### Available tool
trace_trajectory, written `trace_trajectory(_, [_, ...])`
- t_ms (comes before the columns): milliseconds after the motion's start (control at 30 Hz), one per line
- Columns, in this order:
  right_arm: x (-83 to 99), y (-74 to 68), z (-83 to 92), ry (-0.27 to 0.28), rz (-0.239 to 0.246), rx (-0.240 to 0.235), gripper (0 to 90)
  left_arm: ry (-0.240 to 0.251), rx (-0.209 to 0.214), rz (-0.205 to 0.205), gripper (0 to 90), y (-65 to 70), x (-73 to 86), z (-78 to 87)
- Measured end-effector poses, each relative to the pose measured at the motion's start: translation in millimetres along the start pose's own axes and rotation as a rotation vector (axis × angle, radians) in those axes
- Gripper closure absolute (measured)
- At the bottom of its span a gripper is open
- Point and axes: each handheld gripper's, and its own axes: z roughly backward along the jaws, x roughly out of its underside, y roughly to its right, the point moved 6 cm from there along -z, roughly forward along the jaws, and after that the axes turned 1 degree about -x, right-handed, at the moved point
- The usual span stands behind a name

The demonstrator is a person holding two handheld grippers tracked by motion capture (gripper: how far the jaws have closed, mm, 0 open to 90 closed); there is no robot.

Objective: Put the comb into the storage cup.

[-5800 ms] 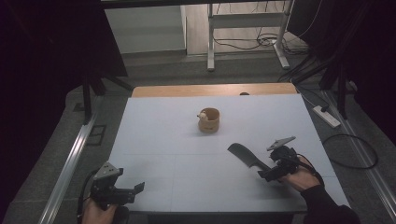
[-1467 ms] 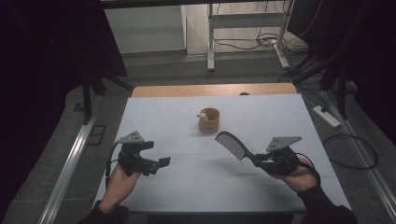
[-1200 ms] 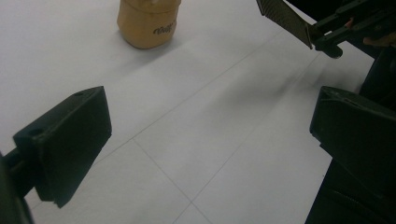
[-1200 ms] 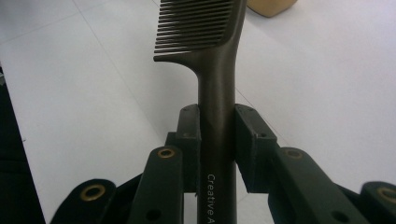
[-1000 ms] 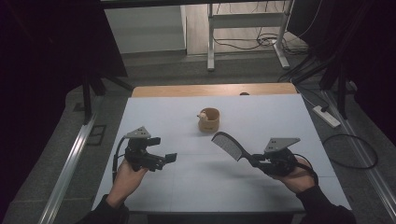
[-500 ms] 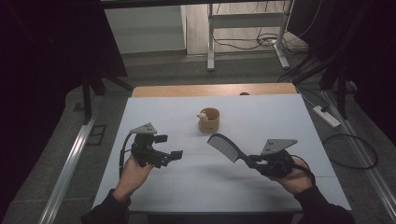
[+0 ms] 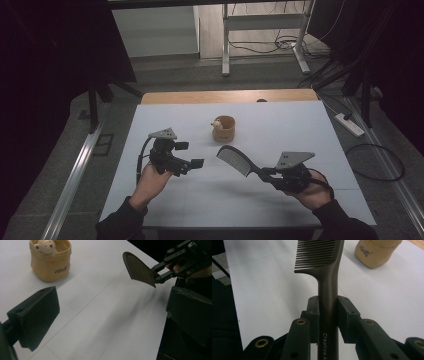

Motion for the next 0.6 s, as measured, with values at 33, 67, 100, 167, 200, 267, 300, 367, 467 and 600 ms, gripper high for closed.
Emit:
trace_trajectory(33, [-0.6, -0.8, -0.2, 0.003, 0.002, -0.001, 72.9, 0.001, 0.006, 0.0, 0.0, 0.2, -1.0, -1.3])
trace_trajectory(67, [-1.0, -1.3, -0.2, 0.005, 0.006, -0.003, 72.8, 0.0, 0.011, 0.001, 0.0, 0.3, -1.8, -2.4])
trace_trajectory(100, [-1.5, -1.9, -0.3, 0.005, 0.008, -0.003, 72.8, 0.004, 0.019, 0.008, 0.0, 0.5, -3.0, -3.8])
trace_trajectory(167, [-2.5, -3.3, -0.7, 0.012, 0.014, -0.006, 72.9, 0.013, 0.034, 0.017, 0.0, 0.7, -4.8, -5.5])
trace_trajectory(200, [-2.9, -4.0, -0.7, 0.01, 0.016, -0.007, 72.9, 0.014, 0.041, 0.019, 0.0, 0.8, -5.8, -6.3])
trace_trajectory(267, [-4.0, -5.4, -1.4, 0.017, 0.017, -0.01, 72.9, 0.015, 0.053, 0.022, 0.0, 1.1, -7.4, -7.8])
trace_trajectory(300, [-4.2, -5.8, -1.5, 0.017, 0.018, -0.011, 72.9, 0.018, 0.061, 0.024, 0.0, 1.4, -8.5, -8.8])
trace_trajectory(367, [-4.9, -6.7, -2.0, 0.02, 0.022, -0.012, 72.8, 0.019, 0.078, 0.026, 0.0, 2.3, -9.9, -10.6])
trace_trajectory(467, [-6.1, -8.3, -2.4, 0.026, 0.027, -0.016, 72.8, 0.015, 0.087, 0.027, 0.0, 2.7, -11.6, -13.2])
trace_trajectory(600, [-7.6, -10.6, -2.7, 0.033, 0.035, -0.022, 72.8, 0.016, 0.112, 0.036, 0.0, 3.1, -14.2, -16.1])
